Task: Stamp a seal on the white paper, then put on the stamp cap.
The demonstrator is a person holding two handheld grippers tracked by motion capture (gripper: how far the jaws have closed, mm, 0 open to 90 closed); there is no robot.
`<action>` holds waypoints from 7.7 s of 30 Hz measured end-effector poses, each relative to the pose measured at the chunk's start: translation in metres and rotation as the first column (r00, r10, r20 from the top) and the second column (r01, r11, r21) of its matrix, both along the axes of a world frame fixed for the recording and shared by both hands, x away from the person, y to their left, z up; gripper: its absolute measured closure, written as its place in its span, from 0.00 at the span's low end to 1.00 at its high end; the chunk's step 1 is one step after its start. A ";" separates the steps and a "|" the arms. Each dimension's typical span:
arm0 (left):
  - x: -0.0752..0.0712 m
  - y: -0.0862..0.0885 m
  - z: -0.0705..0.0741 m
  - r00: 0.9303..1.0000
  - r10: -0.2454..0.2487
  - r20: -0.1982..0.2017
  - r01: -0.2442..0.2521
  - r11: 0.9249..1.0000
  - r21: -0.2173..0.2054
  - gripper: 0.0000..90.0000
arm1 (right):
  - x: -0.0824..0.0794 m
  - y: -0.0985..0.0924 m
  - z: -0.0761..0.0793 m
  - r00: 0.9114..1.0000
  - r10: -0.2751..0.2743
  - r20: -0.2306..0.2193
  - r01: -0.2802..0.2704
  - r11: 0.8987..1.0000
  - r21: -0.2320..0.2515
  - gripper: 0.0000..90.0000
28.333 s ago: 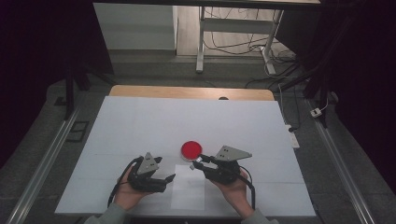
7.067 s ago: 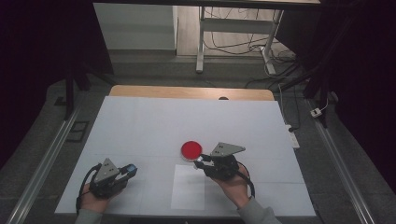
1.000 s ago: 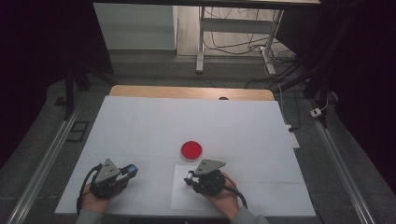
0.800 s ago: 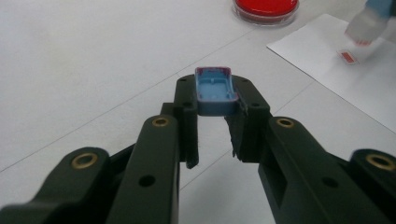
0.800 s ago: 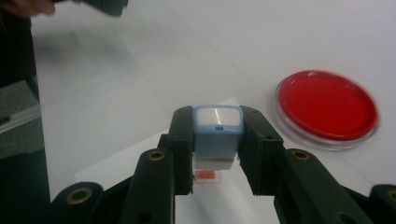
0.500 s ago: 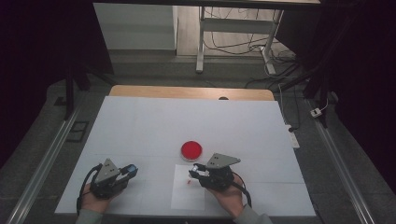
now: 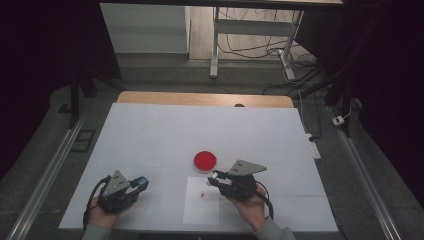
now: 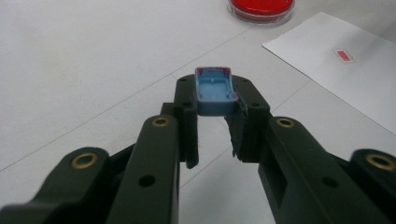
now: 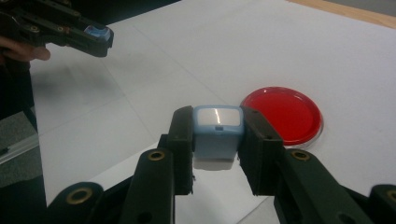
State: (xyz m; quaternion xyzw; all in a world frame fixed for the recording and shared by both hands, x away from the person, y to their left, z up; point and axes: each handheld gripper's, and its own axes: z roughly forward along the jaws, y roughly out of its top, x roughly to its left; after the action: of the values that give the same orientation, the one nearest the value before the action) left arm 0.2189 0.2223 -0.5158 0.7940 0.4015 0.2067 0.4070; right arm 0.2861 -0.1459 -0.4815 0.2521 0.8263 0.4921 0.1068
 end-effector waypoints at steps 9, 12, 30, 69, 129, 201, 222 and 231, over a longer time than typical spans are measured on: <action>0.000 -0.001 0.000 1.000 -0.004 -0.001 0.004 1.000 0.002 0.82 | 0.003 -0.007 0.007 1.000 -0.026 0.003 0.026 0.999 0.035 0.74; 0.000 -0.001 -0.001 1.000 -0.005 -0.002 0.005 1.000 0.002 0.82 | 0.004 -0.010 0.010 0.999 -0.033 0.005 0.033 0.999 0.041 0.74; 0.001 -0.004 -0.001 1.000 -0.010 0.002 0.010 1.000 0.010 0.82 | 0.006 -0.016 0.017 0.999 -0.046 0.010 0.045 0.996 0.078 0.74; 0.022 -0.051 0.013 0.992 -0.119 0.030 0.117 0.992 0.055 0.82 | 0.005 -0.020 0.023 0.998 -0.058 0.015 0.056 0.994 0.097 0.74; 0.048 -0.146 0.005 0.964 -0.264 0.037 0.260 0.962 0.086 0.82 | 0.000 -0.010 0.025 0.997 -0.074 0.007 0.072 0.985 0.154 0.74; 0.038 -0.164 0.001 0.967 -0.222 0.128 0.201 0.967 0.157 0.82 | -0.007 0.019 0.007 0.979 -0.169 -0.116 0.183 0.975 0.123 0.74; 0.035 -0.164 0.001 0.962 -0.223 0.155 0.198 0.967 0.161 0.82 | -0.003 0.015 0.006 0.974 -0.154 -0.166 0.179 0.973 0.145 0.74; 0.037 -0.162 -0.001 0.964 -0.223 0.142 0.202 0.968 0.150 0.81 | -0.005 0.017 0.008 0.984 -0.139 -0.109 0.152 0.981 0.120 0.74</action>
State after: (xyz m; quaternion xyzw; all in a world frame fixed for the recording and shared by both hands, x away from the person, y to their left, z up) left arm 0.2559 0.0601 -0.5163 0.8393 0.2656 0.2504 0.4030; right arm 0.2814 -0.1293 -0.4738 0.3426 0.7767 0.5217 0.0845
